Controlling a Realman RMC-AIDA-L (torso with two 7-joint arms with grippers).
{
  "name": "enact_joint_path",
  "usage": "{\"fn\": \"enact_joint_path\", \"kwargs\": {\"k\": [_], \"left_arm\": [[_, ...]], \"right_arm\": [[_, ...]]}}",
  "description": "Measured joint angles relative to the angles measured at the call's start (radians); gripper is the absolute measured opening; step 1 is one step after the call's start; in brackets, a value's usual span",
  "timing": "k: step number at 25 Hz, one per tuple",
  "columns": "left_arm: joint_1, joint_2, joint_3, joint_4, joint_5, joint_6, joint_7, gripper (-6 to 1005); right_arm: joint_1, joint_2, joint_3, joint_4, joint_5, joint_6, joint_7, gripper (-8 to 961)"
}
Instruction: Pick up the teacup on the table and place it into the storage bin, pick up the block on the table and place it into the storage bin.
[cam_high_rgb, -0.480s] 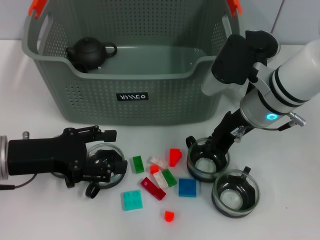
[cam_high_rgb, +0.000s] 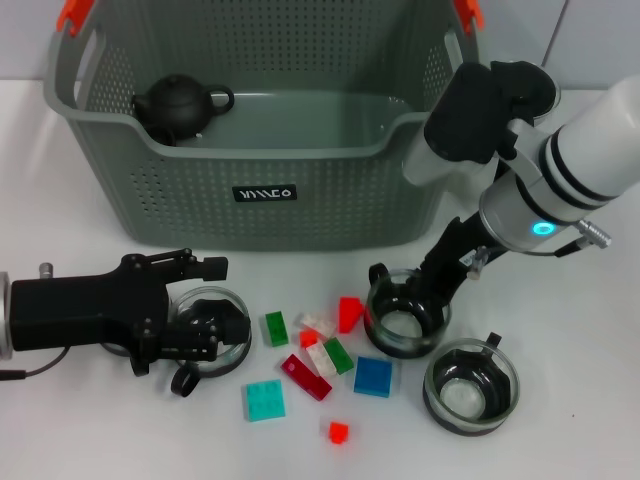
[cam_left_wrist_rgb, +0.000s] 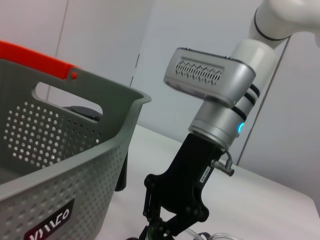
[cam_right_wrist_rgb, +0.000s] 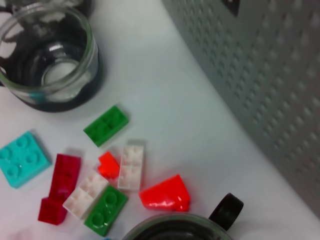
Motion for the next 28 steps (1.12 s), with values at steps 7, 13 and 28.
{"fn": "enact_joint_path", "kwargs": {"k": [7,13,28], "left_arm": [[0.0,0.003,-0.026,0.002,0.001,0.02,0.0,905],[0.001,0.007,-0.047,0.006,0.0,0.052,-0.002,904],[0.018,0.005,-0.092,0.007,-0.004,0.083,0.002,904]], "right_arm": [[-0.05,-0.005,0.012,-0.176,0.058,-0.098,0.02,64],[-0.061,-0.004,0.065,-0.339,0.1,-0.237,0.057,64],[0.095,-0.002,0.381,-0.481,0.081,-0.274,0.023,64]]}}
